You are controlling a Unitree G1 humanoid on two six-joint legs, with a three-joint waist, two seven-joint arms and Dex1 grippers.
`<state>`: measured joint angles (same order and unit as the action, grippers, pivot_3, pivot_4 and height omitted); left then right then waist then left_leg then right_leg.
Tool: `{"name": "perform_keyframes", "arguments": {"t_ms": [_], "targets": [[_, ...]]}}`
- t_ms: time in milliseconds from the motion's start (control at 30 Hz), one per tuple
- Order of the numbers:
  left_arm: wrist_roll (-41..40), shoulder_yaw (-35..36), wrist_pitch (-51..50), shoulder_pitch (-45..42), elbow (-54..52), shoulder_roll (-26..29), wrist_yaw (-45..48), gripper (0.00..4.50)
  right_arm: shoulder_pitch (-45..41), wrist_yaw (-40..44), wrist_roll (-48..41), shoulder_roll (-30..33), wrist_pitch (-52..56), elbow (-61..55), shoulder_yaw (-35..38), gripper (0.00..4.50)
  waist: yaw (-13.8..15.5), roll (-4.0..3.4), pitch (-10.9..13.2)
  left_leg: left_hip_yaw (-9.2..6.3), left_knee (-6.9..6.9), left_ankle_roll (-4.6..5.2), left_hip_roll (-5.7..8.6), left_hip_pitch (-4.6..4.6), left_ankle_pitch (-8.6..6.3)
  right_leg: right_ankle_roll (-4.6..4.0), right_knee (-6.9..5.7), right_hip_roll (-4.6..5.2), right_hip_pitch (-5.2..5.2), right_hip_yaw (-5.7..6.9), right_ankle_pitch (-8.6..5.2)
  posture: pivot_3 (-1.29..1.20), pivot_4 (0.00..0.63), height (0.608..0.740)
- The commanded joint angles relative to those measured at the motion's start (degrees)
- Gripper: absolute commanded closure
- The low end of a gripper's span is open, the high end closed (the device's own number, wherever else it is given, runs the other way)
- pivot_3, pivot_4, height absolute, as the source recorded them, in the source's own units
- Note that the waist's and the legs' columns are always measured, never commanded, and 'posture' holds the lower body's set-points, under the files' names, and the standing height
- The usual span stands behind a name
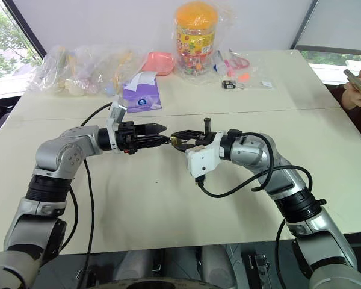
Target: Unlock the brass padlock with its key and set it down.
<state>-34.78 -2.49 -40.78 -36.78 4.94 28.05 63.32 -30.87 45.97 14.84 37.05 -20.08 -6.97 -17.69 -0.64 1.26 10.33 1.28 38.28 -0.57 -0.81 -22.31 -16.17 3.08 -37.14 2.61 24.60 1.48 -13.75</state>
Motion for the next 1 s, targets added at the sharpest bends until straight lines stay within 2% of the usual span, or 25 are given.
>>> {"name": "perform_keyframes", "arguments": {"t_ms": [33,600,700,800,833,1000], "targets": [[-0.53,0.26,0.45,-0.53,-1.66,0.36,1.29,1.9,-0.51,-0.22,-0.96,-0.35,-0.18,-1.96,1.12,3.79,0.0,0.0,0.0,0.0,0.0,0.0,0.0,0.0,0.0,0.0,0.0,0.0,0.0,0.0,0.0,0.0,0.15,0.737],[0.15,-0.13,0.4,0.25,-2.42,0.99,2.01,1.9,-0.92,-0.84,-0.89,0.16,-0.05,-1.77,2.57,3.79,0.01,0.0,0.0,0.01,0.0,0.0,0.0,0.0,0.0,0.0,0.0,0.0,0.0,0.0,0.0,0.0,0.15,0.737],[0.25,-0.14,0.47,0.14,-2.29,0.85,1.92,2.79,-0.84,-0.83,-0.85,0.11,-0.02,-1.88,2.49,3.79,0.01,0.0,0.0,0.01,0.0,0.0,0.0,0.0,0.0,0.0,0.0,0.0,0.0,0.0,0.0,0.0,0.15,0.737],[0.28,-0.19,0.58,0.18,-2.36,0.85,1.9,4.17,-0.69,-0.75,-0.87,0.16,0.09,-2.04,2.47,3.79,0.0,0.0,0.0,0.01,0.0,0.0,0.0,0.0,0.0,0.0,0.0,0.0,0.0,0.0,0.0,0.0,0.15,0.737],[0.22,-0.13,0.55,0.19,-2.39,0.78,1.8,4.46,-0.64,-0.71,-0.88,0.19,0.13,-2.17,2.48,3.79,0.0,0.0,0.0,0.0,0.0,0.0,0.0,0.0,0.0,0.0,0.0,0.0,0.0,0.0,0.0,0.0,0.15,0.737],[0.26,-0.43,0.71,0.17,-2.46,0.54,2.02,4.46,-0.54,-0.63,-0.95,0.2,0.35,-2.46,2.47,3.79,0.0,0.0,0.0,0.0,0.0,0.0,0.0,0.0,0.0,0.0,0.0,0.0,0.0,0.0,0.0,0.0,0.15,0.737]]}}
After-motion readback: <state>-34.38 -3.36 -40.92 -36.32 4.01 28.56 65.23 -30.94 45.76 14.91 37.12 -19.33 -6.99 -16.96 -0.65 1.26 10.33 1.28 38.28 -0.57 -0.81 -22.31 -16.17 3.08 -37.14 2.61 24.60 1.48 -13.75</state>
